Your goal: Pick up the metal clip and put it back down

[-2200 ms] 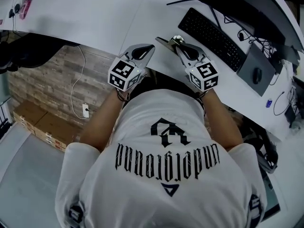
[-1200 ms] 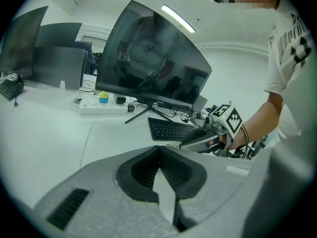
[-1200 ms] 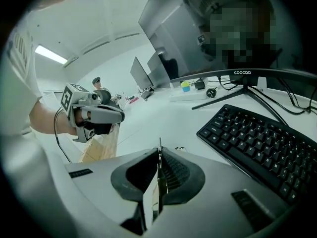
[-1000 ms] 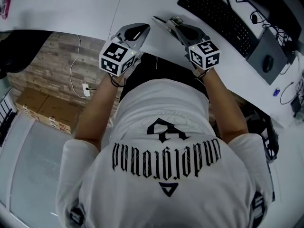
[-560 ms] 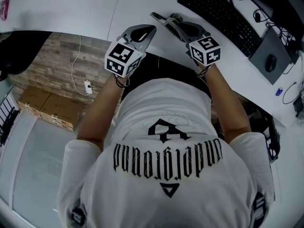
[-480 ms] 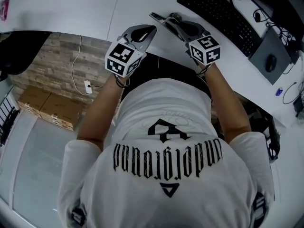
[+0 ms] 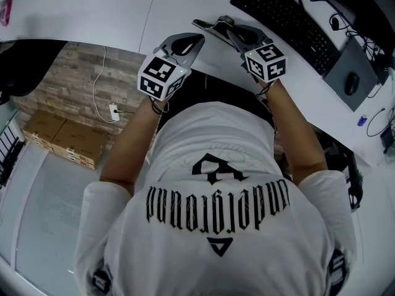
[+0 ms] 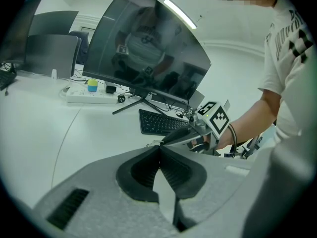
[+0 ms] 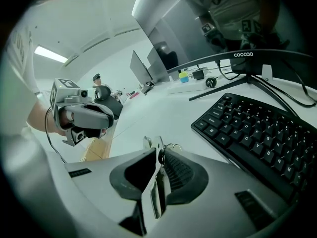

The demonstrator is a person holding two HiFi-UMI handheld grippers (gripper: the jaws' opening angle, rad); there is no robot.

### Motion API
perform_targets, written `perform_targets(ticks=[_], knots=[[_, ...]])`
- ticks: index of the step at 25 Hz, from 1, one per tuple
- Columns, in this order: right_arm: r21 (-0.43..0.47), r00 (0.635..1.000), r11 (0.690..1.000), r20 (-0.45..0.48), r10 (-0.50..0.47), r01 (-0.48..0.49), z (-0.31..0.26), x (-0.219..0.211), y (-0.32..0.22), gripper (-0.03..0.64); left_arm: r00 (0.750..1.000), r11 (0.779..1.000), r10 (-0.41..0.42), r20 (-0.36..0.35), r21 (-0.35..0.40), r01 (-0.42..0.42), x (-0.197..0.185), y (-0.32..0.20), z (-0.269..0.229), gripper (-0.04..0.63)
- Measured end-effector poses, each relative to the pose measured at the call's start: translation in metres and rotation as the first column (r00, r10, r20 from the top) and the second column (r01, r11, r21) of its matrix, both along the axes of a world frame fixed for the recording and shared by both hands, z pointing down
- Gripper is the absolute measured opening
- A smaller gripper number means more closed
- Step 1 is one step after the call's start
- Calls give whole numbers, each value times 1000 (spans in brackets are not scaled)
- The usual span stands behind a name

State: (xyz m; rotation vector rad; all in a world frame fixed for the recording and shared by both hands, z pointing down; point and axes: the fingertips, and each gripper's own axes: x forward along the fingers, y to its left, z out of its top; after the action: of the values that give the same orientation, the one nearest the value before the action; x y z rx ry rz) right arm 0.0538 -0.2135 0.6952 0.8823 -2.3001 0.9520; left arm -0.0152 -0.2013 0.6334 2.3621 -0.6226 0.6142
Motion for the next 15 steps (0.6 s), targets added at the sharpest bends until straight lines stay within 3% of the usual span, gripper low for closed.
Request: perform_targets(ticks=[5,15], knots=[[-5,1000,1000,-2,-12,12,-1,-2,1,48,1000,1000,-1,-3,9,1,-2,0,-3,12],[77,998,996,-42,42,-39,-29,5,-9,92,1000,998,-8,-10,65,9,-18,4,-27,12]])
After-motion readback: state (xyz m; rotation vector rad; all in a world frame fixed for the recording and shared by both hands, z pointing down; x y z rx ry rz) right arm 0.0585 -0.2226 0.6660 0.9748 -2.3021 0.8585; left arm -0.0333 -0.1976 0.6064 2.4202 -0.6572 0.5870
